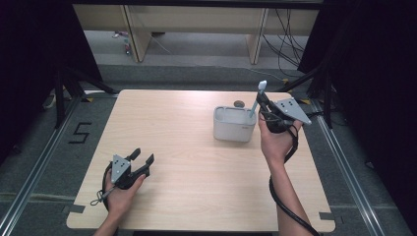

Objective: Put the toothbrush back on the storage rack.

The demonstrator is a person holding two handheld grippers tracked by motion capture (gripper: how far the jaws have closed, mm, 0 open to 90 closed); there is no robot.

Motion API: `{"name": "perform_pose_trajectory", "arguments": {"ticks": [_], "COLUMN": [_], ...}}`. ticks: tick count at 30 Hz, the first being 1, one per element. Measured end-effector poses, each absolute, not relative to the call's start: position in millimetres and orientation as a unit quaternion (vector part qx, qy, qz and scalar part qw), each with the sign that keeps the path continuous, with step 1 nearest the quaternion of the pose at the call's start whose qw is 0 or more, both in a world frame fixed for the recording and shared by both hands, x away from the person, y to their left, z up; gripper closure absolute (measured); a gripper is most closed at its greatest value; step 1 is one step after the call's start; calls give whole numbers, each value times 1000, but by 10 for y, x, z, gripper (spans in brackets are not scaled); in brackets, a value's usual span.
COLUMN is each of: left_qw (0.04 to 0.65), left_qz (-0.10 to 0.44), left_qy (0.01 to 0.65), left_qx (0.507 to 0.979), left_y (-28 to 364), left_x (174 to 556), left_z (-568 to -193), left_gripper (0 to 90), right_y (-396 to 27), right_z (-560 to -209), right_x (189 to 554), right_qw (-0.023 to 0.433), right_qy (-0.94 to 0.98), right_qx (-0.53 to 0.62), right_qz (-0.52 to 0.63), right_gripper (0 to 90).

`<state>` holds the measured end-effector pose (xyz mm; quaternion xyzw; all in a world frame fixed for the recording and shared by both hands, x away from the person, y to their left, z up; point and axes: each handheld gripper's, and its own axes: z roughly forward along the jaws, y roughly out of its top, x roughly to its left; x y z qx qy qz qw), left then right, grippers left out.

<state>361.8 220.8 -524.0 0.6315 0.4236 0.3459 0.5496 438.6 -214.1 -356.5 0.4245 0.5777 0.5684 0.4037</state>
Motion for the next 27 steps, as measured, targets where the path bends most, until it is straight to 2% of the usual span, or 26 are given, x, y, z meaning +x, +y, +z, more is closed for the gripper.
{"name": "perform_pose_trajectory", "arguments": {"ticks": [27], "left_qw": [551], "left_qz": [345], "left_qy": [424], "left_qx": [630], "left_y": [2214], "left_x": [3617], "left_z": [-5241], "left_gripper": [402], "right_y": [-2143], "right_z": [-3717], "right_x": [4555], "right_qw": [397], "right_qy": [578], "right_qx": [439], "right_qz": [562], "right_gripper": [859]}}
